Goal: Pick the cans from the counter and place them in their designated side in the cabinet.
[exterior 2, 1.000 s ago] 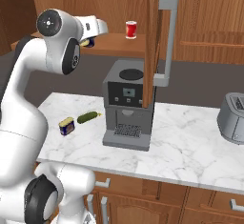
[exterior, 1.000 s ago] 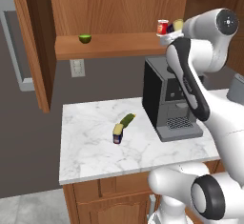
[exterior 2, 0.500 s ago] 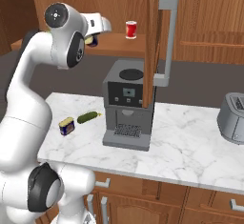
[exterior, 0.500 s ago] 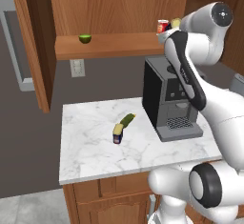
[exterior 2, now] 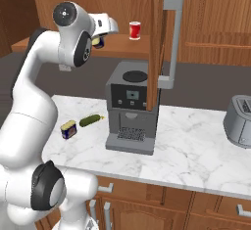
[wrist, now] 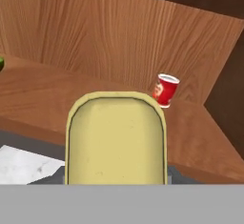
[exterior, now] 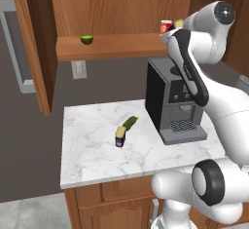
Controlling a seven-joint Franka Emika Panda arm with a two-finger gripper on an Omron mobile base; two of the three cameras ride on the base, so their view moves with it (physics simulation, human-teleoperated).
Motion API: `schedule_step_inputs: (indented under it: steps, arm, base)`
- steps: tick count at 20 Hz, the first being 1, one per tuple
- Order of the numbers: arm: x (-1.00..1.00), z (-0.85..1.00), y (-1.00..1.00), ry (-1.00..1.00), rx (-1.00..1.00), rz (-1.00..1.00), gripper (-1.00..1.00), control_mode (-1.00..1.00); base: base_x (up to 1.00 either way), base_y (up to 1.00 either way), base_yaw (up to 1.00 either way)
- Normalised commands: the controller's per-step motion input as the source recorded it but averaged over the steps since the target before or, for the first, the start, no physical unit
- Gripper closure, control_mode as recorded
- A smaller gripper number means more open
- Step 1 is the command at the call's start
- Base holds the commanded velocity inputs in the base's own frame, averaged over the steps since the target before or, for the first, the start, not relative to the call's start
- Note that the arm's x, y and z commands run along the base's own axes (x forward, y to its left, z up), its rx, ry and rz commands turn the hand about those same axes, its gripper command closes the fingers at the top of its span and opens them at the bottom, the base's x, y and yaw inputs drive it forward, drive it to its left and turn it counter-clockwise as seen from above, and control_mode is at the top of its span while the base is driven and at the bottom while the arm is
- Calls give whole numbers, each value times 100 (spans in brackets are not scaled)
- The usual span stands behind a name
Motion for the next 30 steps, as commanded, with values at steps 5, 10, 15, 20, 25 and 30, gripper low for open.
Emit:
schedule_step_inputs:
  steps: [5,10,15,20,25,30]
  arm:
    - [21,-12,-2,0,0,0,100,-100]
    - [24,-8,-4,0,0,0,100,-100]
    - [25,-5,-5,0,0,0,100,-100]
    - [25,-4,-3,2,0,0,100,-100]
    - [25,-4,-5,5,0,0,100,-100]
    - [27,-4,-6,5,0,0,100,-100]
  base:
    - [0,0,0]
    - [0,0,0]
    - [0,0,0]
    - [0,0,0]
    - [0,0,0]
    - [0,0,0]
